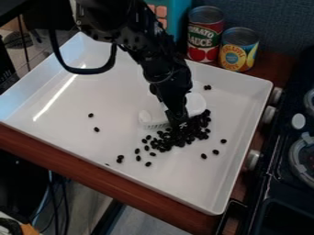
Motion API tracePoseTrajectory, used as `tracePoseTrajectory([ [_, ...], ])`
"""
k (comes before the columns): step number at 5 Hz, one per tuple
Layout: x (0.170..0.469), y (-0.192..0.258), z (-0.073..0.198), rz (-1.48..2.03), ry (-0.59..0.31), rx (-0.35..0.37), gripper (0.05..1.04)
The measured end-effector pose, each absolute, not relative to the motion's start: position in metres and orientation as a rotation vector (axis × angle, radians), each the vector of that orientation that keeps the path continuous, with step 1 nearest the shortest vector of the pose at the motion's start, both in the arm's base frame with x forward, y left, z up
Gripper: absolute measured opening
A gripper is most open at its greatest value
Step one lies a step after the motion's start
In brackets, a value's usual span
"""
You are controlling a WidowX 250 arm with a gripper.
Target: Sweep into pile
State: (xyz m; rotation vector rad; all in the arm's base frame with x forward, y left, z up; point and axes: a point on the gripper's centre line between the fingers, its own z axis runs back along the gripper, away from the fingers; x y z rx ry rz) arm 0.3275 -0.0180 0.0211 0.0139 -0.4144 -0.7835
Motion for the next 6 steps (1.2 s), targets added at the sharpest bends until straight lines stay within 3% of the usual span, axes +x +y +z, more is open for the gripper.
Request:
tracePoseTrajectory([
  [1,0.339,-0.003,0.052,-1.007,-0.505,-0.128,0.751],
  [2,0.367,0.028,0.097,-1.255,-0.627,-0.083,0.751],
  [3,0.387,0.039,0.106,-1.442,-0.629,-0.113,0.751],
  [4,0.391,0.048,0.099,-1.54,-0.601,-0.076,0.751],
  [6,0.387,0.042,0.056,-1.638,-0.554,0.004,0.751],
])
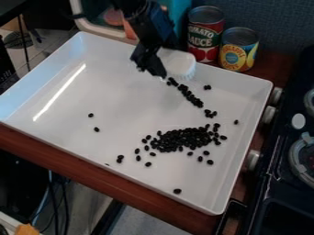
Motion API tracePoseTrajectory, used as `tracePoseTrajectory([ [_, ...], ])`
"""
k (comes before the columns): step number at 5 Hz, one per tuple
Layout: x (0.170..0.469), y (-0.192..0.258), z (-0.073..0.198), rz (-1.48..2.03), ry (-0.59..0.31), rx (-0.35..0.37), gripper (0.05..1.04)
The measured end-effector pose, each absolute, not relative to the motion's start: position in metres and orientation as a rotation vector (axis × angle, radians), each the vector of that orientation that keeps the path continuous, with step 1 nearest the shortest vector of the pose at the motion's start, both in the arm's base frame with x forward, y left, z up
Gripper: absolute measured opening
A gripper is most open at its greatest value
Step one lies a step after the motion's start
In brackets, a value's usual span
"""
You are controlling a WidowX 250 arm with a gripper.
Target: Sweep into pile
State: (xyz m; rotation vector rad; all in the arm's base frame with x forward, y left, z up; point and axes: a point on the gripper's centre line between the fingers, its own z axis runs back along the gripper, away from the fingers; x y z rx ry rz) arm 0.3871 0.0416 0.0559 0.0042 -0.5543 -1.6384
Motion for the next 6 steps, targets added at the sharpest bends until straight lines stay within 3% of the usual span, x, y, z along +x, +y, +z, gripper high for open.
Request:
tracePoseTrajectory([
  [2,0.393,0.037,0.039,-1.62,-0.556,0.014,0.751],
  [6,0.407,0.036,0.042,-1.548,-0.588,0.029,0.751],
])
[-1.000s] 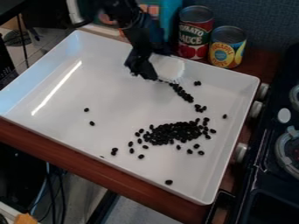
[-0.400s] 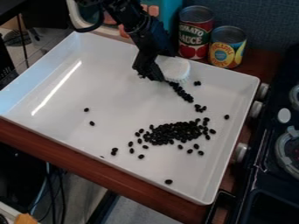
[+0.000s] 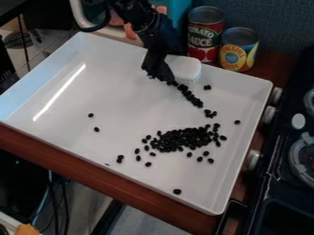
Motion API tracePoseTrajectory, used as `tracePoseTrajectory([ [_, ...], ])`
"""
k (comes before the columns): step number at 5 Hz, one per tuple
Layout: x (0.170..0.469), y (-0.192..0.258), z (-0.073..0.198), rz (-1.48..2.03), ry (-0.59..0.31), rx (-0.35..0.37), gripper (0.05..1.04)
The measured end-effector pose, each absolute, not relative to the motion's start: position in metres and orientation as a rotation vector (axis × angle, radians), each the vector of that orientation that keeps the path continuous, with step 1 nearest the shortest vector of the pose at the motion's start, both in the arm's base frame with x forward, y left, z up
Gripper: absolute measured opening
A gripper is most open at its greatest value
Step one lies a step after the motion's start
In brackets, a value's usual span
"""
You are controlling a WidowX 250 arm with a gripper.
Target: Sweep into pile
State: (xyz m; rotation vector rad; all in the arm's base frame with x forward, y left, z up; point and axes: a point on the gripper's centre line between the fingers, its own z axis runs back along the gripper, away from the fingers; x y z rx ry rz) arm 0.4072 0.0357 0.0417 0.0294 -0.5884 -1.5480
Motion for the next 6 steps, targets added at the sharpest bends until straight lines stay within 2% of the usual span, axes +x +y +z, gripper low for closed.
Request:
tracePoseTrajectory([
  [3,0.416,0.034,0.028,-1.358,-0.553,0.026,0.751],
  [5,0.397,0.023,0.017,-1.233,-0.518,-0.095,0.751],
  [6,0.377,0.006,0.02,-1.194,-0.515,-0.158,0.751],
])
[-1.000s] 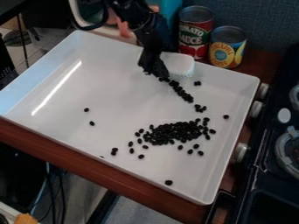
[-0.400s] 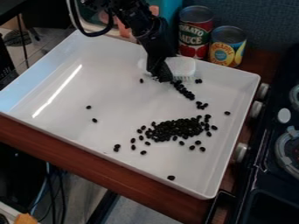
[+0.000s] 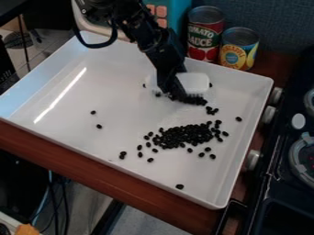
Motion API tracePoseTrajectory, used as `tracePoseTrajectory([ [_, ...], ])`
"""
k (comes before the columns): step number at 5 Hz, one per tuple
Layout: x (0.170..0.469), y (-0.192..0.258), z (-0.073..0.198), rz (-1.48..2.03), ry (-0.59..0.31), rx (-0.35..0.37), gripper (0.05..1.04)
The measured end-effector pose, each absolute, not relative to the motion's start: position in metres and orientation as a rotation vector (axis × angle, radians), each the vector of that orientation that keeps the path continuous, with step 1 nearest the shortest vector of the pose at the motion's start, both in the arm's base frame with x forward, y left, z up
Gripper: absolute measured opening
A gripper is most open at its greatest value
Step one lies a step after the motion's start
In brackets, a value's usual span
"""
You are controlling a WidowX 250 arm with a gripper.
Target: Sweep into pile
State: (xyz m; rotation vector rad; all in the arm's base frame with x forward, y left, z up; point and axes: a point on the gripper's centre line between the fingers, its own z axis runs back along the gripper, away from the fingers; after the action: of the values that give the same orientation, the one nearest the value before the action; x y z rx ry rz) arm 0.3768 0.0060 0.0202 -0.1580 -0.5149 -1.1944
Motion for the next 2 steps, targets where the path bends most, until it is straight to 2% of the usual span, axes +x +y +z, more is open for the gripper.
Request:
tracePoseTrajectory([
  [2,0.3563,-0.0105,0.0175,-1.145,-0.517,-0.206,0.751],
])
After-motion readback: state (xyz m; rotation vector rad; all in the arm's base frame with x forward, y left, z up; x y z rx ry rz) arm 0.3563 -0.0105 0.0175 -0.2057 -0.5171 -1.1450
